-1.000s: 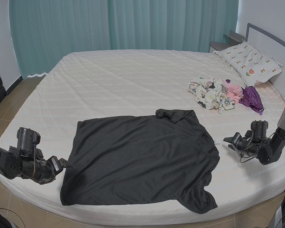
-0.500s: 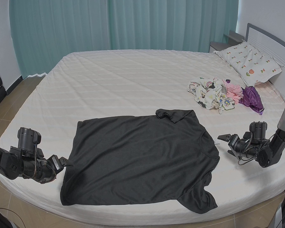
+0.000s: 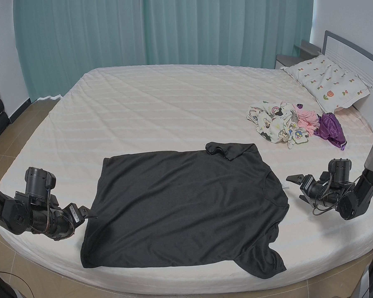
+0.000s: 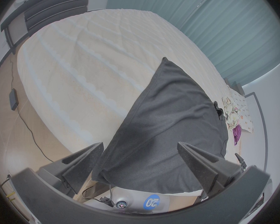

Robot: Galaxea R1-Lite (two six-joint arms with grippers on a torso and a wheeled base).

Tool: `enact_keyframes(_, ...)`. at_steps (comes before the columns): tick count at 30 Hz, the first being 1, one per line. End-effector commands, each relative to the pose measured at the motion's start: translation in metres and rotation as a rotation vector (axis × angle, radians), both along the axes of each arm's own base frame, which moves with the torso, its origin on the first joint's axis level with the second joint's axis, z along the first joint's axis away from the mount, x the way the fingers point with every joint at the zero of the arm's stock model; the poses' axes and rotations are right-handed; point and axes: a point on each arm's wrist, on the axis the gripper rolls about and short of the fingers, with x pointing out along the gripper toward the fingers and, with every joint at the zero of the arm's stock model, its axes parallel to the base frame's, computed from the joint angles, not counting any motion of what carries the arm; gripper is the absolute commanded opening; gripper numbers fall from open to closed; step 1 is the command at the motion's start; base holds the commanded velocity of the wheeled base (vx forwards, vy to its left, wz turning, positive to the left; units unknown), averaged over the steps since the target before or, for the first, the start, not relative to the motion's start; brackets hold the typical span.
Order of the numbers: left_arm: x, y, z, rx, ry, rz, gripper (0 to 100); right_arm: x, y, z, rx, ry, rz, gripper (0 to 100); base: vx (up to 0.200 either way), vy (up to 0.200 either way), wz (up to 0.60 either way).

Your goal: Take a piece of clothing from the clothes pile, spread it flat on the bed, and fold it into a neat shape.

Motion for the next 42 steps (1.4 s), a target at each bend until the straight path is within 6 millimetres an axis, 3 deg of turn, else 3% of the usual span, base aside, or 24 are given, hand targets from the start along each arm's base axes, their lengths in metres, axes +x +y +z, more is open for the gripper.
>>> enact_keyframes(1, 0.0, 0.0, -0.001, 0.0, 0.004, 0.0, 100, -0.001, 0.0, 0.0, 0.0, 0.002, 0.001, 100, 0.0, 0.0, 0.0)
enact_keyframes(11, 0.002, 0.0, 0.0, -0.011, -0.021, 0.003, 100, -0.001, 0.007, -0.001, 0.0, 0.005, 0.021, 100, 0.0, 0.0, 0.0)
enact_keyframes(23, 0.003, 0.0, 0.0, -0.017, -0.026, 0.01, 100, -0.003, 0.01, 0.002, -0.002, -0.003, 0.03, 100, 0.2, -0.05, 0.0)
enact_keyframes(27, 0.004, 0.0, 0.001, -0.017, -0.039, 0.012, 100, -0.004, 0.012, 0.005, 0.001, -0.03, 0.036, 100, 0.0, 0.0, 0.0)
enact_keyframes(31, 0.004, 0.0, 0.002, -0.015, -0.046, 0.016, 100, -0.002, 0.022, 0.011, 0.033, -0.059, 0.044, 100, 0.0, 0.0, 0.0)
enact_keyframes(35, 0.004, 0.0, 0.001, -0.015, -0.044, 0.016, 100, 0.001, 0.034, 0.03, 0.06, -0.124, 0.035, 100, 0.0, 0.0, 0.0)
enact_keyframes(39, 0.004, 0.0, 0.001, -0.016, -0.044, 0.018, 100, 0.008, 0.06, 0.041, 0.067, -0.168, 0.078, 100, 0.0, 0.0, 0.0)
enact_keyframes(41, 0.005, 0.0, 0.002, -0.028, -0.046, 0.028, 100, 0.019, 0.089, 0.038, 0.069, -0.18, 0.126, 100, 0.0, 0.0, 0.0)
enact_keyframes(42, 0.005, 0.0, 0.002, -0.032, -0.046, 0.032, 100, 0.021, 0.093, 0.038, 0.066, -0.18, 0.128, 100, 0.0, 0.0, 0.0)
